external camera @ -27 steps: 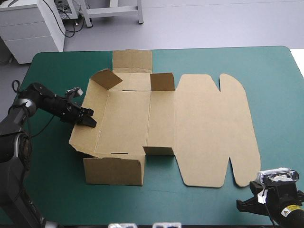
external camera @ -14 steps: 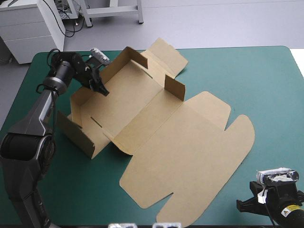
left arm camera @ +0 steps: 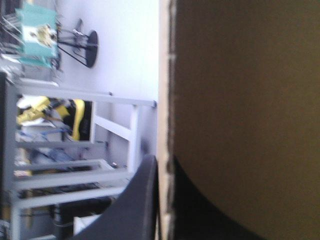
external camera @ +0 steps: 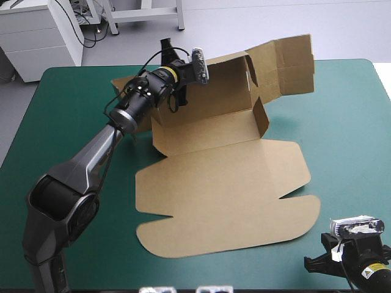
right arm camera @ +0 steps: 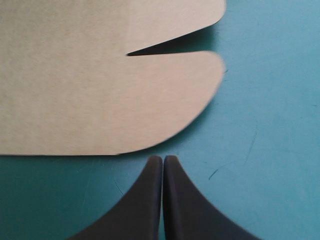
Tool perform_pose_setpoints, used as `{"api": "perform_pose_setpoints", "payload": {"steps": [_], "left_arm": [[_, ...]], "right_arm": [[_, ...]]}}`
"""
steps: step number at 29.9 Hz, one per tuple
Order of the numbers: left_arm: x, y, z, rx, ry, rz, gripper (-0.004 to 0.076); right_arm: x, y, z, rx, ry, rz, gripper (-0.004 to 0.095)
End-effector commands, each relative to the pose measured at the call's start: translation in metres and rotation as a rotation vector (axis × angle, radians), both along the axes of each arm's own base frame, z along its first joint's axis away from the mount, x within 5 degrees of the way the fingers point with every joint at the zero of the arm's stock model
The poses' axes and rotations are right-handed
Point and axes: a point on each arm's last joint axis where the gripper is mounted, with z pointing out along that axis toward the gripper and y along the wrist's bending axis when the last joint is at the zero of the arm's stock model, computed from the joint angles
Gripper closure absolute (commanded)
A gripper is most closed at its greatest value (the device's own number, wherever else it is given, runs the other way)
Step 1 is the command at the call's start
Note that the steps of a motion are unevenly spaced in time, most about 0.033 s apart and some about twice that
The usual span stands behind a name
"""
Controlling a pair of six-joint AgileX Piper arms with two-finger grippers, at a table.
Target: Fold the box
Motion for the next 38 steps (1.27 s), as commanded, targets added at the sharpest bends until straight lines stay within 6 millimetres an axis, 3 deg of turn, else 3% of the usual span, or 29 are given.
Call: {"api": "perform_pose_setpoints", "payload": {"steps": [1,6,15,18,24,30,38], "left_arm": [[-0.024,-0.018,0.053,-0.025,-0.254,-0.109,0.0731],[-0.032,-0.035,0.046,-0.022,-0.221,-0.141,0.0731],[-0.024,-0.036,-0.001,0.086,-0.035,-0.090,0.0731],[-0.024,-0.036,-0.008,0.097,-0.014,-0.089,0.0731],[-0.022,-0.037,-0.013,0.104,-0.003,-0.088,0.0731],[-0.022,-0.037,-0.013,0.095,0.002,-0.083,0.0731],[-0.023,-0.035,-0.015,0.097,0.034,-0.061,0.0731]], "right_arm": [[0.004,0.000,0.010,0.007,-0.060,-0.008,0.0912],[0.004,0.000,0.010,0.007,-0.060,-0.008,0.0912],[0.004,0.000,0.010,0.008,-0.061,-0.005,0.0912],[0.004,0.000,0.011,0.007,-0.069,-0.007,0.0912],[0.012,-0.001,0.035,0.027,-0.222,-0.038,0.0912],[0.050,-0.007,0.071,0.026,-0.235,-0.063,0.0912],[0.136,-0.017,0.130,0.033,-0.318,-0.074,0.0912]]}}
